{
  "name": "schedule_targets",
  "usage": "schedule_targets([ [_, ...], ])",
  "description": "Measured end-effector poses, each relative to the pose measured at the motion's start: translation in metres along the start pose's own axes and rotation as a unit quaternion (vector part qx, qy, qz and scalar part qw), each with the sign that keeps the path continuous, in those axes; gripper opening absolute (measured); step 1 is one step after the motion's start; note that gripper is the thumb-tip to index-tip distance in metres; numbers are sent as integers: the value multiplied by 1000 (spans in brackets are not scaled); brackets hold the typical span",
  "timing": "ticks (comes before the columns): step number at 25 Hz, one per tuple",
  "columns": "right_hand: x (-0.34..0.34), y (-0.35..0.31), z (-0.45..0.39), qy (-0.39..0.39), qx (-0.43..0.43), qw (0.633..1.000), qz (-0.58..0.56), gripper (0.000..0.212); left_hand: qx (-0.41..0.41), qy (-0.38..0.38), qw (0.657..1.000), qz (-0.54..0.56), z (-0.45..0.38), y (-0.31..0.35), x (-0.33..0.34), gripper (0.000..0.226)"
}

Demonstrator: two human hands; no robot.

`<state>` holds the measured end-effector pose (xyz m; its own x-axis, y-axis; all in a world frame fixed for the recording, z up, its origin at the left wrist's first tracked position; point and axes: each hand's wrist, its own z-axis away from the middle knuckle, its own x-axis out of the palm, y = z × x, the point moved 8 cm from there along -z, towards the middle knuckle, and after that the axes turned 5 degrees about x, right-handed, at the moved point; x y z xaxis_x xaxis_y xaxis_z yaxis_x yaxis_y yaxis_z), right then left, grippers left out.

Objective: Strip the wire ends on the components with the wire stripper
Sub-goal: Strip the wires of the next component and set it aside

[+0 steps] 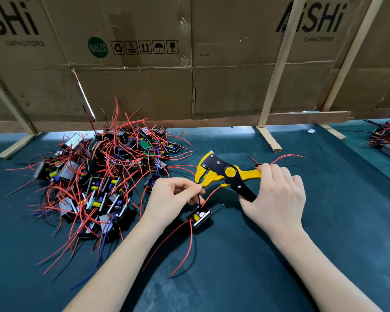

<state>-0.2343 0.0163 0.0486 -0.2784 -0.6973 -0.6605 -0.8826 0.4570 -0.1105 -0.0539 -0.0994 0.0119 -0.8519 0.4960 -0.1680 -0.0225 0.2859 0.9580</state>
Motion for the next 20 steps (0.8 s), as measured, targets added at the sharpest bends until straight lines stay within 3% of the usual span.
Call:
schedule_targets([
  [7,-8,0,-1,45,-20,999,-4,36,-11,-18,1000,0,0,-1,0,18],
  [20,-10,0,-1,52,-32,998,-1,30,-31,-41,999,-8,0,-2,1,15],
])
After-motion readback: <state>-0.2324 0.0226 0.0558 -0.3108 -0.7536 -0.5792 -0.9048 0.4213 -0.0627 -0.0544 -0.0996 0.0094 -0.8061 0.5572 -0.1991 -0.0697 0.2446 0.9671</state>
